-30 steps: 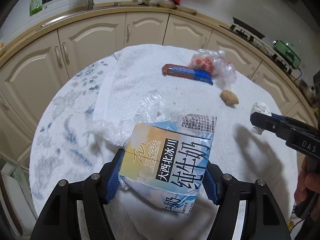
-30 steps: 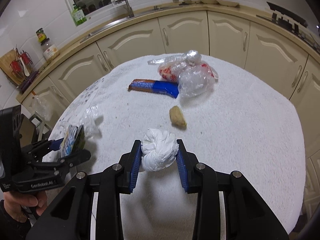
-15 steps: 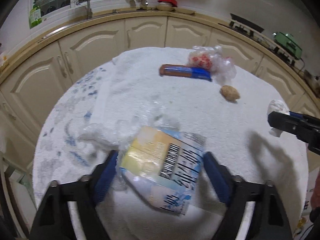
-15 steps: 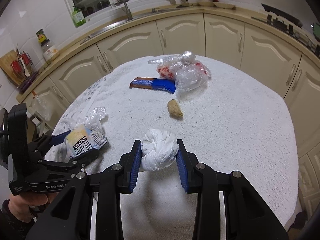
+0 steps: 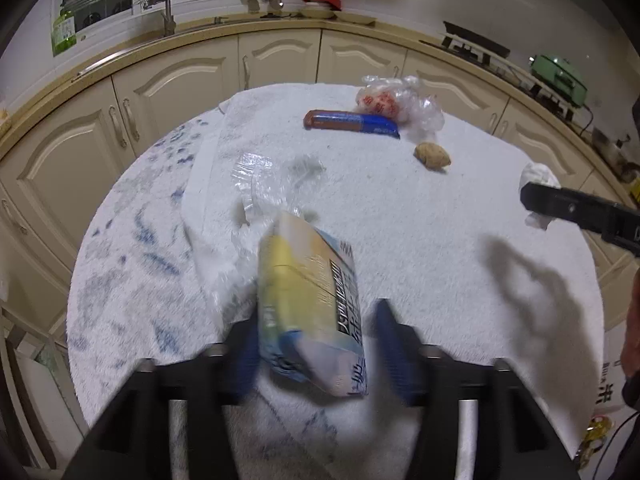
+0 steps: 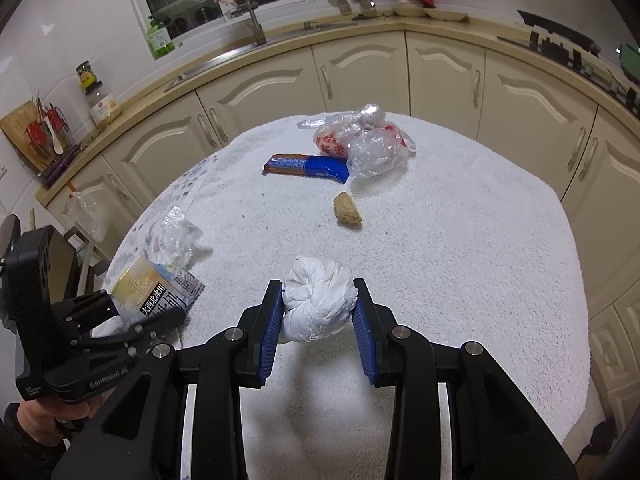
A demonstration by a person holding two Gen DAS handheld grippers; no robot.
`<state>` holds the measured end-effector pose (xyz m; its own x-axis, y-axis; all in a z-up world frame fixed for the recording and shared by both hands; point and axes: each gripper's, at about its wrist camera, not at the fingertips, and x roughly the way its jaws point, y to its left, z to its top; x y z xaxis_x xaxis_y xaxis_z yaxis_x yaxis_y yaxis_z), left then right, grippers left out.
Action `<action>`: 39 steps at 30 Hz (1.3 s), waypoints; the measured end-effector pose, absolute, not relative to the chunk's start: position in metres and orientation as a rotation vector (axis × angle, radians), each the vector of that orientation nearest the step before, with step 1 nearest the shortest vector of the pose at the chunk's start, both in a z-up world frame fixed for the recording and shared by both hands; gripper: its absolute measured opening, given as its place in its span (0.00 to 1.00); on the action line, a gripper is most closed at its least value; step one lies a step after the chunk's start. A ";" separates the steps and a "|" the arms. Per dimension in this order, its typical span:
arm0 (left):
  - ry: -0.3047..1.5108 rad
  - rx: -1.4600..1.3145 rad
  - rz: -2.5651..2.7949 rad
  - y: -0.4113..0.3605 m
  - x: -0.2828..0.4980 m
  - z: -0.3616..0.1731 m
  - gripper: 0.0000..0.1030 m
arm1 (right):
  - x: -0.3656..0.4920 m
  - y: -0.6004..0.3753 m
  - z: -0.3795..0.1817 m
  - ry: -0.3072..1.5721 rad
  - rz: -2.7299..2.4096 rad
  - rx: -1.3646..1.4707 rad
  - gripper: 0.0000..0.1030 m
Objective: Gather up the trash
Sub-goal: 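Lower the milk carton with the left tool and release it onto the table, then grasp the clear plastic wrap with the left tool, then carry the plastic wrap and tissue ball to the wastebasket and open both tools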
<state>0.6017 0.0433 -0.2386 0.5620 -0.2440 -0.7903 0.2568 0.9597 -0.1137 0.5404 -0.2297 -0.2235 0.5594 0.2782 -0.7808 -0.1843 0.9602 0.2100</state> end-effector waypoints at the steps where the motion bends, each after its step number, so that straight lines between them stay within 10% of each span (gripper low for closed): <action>1: 0.917 0.019 -0.272 0.044 0.598 -0.238 0.88 | 0.539 -0.229 -0.223 0.937 0.275 0.107 0.33; 17: 0.929 -0.073 -0.226 0.066 0.663 -0.223 0.86 | 0.536 -0.230 -0.217 0.929 0.256 0.103 0.33; 19: 0.963 -0.056 -0.239 0.060 0.677 -0.228 0.38 | 0.537 -0.230 -0.217 0.934 0.253 0.098 0.33; 21: 1.012 -0.063 -0.258 0.055 0.690 -0.235 0.10 | 0.539 -0.230 -0.217 0.935 0.252 0.099 0.33; 39: 0.748 -0.029 -0.318 0.032 0.627 -0.148 0.10 | 0.515 -0.273 -0.195 0.854 0.198 0.163 0.33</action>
